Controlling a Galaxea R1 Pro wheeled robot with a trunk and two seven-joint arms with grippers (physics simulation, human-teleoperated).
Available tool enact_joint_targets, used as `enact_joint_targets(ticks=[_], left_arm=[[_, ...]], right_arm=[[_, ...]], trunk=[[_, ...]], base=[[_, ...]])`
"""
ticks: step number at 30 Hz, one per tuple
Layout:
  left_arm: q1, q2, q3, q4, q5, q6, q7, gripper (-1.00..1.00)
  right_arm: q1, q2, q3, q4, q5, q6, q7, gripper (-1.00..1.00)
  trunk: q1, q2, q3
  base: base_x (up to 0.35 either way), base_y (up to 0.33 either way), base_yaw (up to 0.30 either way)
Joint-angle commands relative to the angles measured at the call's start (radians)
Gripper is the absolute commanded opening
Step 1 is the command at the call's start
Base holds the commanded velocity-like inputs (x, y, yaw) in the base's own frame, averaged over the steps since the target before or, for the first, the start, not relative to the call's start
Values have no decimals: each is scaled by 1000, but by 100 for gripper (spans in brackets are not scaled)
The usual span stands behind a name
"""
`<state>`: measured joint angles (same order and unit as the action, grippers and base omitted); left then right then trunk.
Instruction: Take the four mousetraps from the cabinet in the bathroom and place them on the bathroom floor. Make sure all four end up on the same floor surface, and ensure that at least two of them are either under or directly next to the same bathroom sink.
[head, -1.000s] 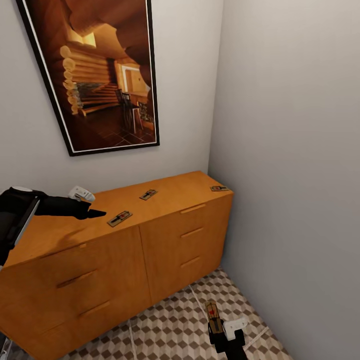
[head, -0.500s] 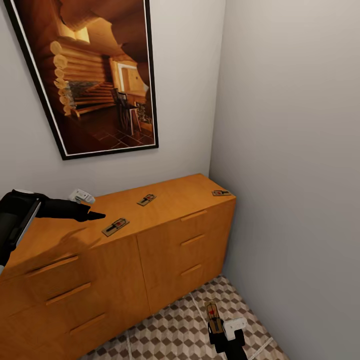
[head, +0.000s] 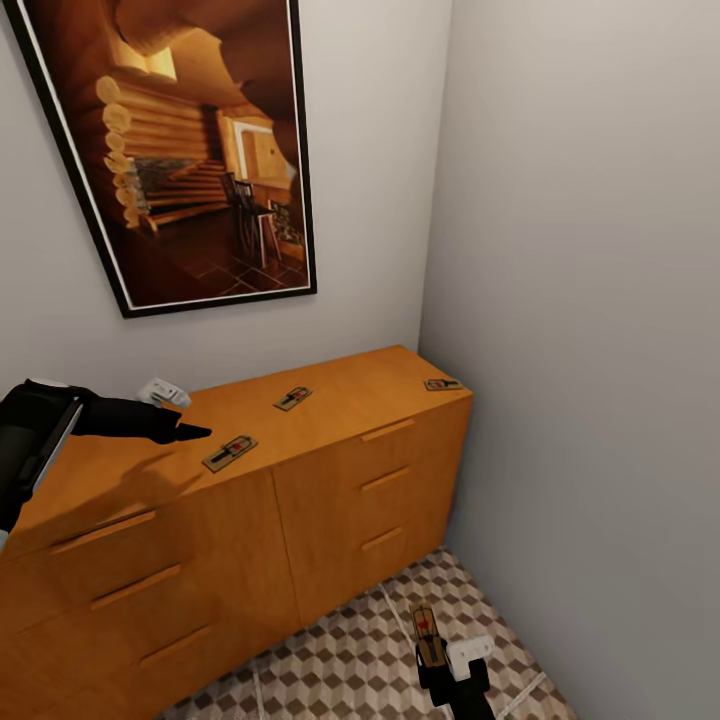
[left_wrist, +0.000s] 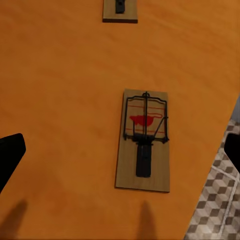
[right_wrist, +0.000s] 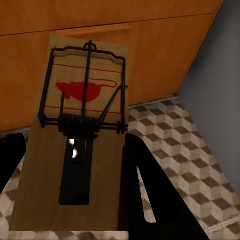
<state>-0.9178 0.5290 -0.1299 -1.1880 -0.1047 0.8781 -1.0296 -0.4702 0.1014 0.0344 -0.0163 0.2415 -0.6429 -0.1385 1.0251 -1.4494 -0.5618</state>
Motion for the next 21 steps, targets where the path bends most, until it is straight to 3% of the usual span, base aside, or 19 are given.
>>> enact_joint_targets(ticks=[1,12,21], left_arm=[[-1,-1,-3,-1,-10,4,-9,100],[-1,-15,-96,0,-23,4,-3,100],[-1,-15,-109,2,-49,4,-3,100]], right_arm=[[-1,0,3,1,9,-1,-10,-100],[-1,1,3,1,9,-1,-10,-100],[-1,0,3,1,9,-1,-10,-100]], trunk=[[0,-1,-3],[0,-1,-13],[0,-1,-14]], base=[[0,0,0],[0,0,0],[0,0,0]])
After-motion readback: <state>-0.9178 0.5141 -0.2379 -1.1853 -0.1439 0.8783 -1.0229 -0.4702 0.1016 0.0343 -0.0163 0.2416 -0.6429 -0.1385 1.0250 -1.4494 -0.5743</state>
